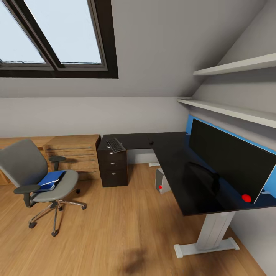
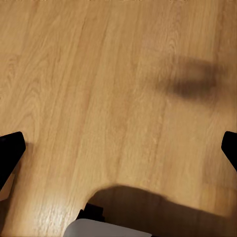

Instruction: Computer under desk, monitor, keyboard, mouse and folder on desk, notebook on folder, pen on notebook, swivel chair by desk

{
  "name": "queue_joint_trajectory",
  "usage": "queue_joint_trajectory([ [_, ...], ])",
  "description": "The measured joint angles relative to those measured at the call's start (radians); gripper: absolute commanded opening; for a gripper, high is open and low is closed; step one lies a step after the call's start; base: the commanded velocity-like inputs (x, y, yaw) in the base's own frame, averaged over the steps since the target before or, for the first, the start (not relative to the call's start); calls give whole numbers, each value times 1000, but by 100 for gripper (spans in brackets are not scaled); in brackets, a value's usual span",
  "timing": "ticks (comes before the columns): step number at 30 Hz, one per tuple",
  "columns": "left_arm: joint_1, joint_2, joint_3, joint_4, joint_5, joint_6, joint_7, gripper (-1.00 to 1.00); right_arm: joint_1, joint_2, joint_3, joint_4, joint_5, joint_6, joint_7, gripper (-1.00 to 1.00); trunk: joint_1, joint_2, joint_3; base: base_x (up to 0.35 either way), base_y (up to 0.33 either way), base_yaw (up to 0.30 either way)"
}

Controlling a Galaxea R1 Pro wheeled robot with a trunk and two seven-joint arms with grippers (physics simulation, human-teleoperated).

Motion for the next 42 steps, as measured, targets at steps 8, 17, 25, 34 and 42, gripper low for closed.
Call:
queue_joint_trajectory([
  [8,0,5,0,0,0,-1,1,100,6,3,1,0,0,-20,2,100,0,0,0,0,0,0],
  [17,0,6,0,0,0,-2,1,100,6,4,1,1,-1,-22,2,100,0,0,0,0,0,0],
  [25,0,5,0,0,0,-2,0,100,6,5,0,0,-2,-21,1,100,0,0,0,0,0,0],
  [34,0,5,0,0,0,-1,1,100,6,9,-1,-1,-1,-17,-1,100,0,0,-3,0,0,106],
  [42,0,5,0,0,0,-1,0,100,6,12,-2,-1,-2,-16,-2,100,0,0,-3,0,0,16],
])
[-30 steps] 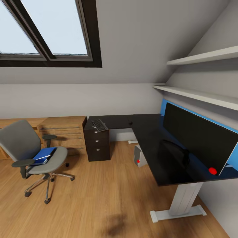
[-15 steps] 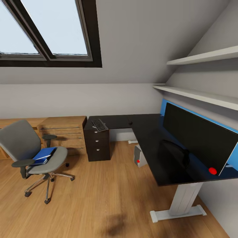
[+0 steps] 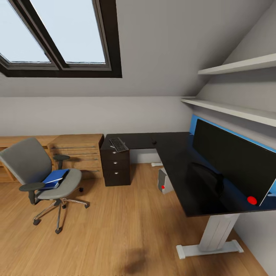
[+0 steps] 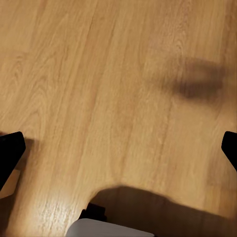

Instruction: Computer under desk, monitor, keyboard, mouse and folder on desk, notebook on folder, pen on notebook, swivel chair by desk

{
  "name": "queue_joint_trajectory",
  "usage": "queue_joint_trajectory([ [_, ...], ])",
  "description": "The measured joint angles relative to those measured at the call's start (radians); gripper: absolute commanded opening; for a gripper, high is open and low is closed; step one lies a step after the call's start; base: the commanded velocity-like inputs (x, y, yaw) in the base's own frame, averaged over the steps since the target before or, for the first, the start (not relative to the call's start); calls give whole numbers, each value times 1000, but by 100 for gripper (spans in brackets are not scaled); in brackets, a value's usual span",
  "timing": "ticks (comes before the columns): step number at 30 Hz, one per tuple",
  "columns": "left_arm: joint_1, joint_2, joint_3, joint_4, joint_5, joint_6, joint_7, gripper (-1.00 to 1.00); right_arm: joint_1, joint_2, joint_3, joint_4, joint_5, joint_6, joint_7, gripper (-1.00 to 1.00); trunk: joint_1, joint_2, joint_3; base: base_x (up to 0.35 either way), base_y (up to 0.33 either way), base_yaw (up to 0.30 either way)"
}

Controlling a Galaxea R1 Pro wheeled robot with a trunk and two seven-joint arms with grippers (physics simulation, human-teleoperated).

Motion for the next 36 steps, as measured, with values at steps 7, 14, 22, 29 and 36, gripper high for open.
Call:
queue_joint_trajectory([
  [7,0,0,0,0,0,-1,0,100,0,3,0,0,0,1,0,100,0,0,0,152,0,209],
  [14,0,0,0,0,0,-1,0,100,0,2,0,0,0,1,0,100,-1,0,0,307,18,267],
  [22,0,0,0,0,0,-1,0,100,0,2,0,0,0,2,0,100,-1,0,0,329,82,102],
  [29,0,0,0,0,0,-1,0,100,0,0,0,0,0,2,0,100,-1,0,0,333,111,15],
  [36,0,0,0,0,0,-1,0,100,0,0,0,0,0,3,0,100,-1,0,0,333,117,2],
])
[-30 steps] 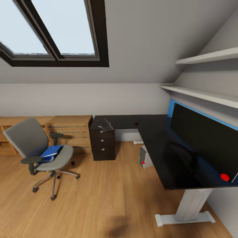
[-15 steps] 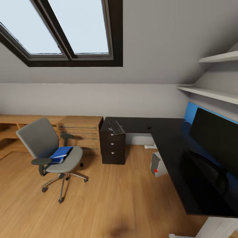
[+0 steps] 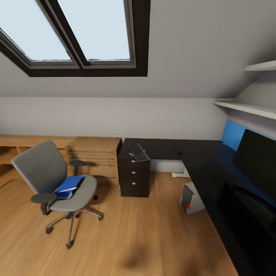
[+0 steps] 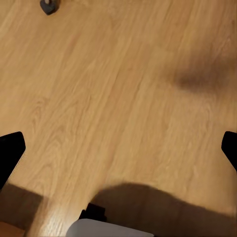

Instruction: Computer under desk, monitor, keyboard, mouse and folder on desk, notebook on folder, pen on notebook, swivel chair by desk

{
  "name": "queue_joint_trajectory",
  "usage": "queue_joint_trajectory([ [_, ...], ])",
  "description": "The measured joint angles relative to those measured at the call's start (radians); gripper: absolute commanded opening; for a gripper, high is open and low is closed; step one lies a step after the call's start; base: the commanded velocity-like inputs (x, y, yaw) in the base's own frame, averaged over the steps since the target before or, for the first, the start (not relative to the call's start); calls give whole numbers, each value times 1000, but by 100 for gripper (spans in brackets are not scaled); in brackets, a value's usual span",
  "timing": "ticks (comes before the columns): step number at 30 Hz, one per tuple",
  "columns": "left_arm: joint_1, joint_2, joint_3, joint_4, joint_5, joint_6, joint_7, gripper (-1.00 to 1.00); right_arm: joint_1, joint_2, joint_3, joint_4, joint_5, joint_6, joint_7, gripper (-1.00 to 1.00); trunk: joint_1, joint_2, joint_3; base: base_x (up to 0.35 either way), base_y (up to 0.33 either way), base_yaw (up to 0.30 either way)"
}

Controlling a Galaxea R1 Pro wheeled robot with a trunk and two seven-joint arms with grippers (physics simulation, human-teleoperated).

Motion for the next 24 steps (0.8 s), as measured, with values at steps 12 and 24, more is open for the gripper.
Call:
queue_joint_trajectory([
  [12,0,-1,0,0,0,0,0,100,0,0,0,0,0,0,0,100,0,0,0,333,18,0],
  [24,0,-1,0,0,0,0,0,100,0,0,0,0,0,1,1,100,0,0,0,333,74,0],
])
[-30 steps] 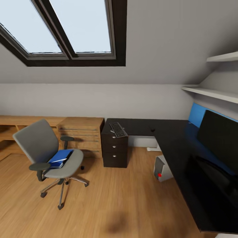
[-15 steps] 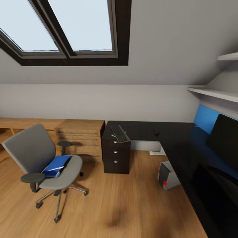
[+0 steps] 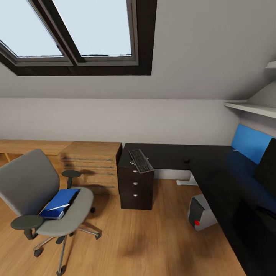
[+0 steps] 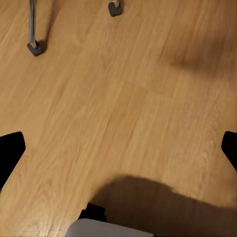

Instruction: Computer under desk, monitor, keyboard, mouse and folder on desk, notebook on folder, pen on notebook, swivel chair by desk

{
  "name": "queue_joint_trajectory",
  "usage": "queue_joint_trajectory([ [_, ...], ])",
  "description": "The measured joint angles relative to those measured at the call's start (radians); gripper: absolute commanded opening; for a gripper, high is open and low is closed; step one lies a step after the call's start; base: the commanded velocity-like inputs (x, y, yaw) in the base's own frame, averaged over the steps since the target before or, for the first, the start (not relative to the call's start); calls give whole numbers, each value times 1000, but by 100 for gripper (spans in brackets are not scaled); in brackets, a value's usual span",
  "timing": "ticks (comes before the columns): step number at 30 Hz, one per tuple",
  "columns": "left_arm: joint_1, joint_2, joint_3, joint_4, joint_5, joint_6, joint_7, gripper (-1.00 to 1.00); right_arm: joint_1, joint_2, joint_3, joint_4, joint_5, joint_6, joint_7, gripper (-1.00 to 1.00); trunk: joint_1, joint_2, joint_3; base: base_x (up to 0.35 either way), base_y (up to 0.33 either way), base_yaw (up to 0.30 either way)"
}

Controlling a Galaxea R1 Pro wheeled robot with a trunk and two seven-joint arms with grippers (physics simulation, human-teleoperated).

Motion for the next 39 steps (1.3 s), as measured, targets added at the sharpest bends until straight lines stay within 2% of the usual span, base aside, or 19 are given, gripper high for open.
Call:
queue_joint_trajectory([
  [15,0,-1,0,0,0,0,0,100,0,-1,0,0,0,0,0,100,0,0,0,333,140,0],
  [39,0,-4,0,17,-2,0,0,100,0,-3,0,0,1,0,0,100,0,0,0,333,9,0],
])
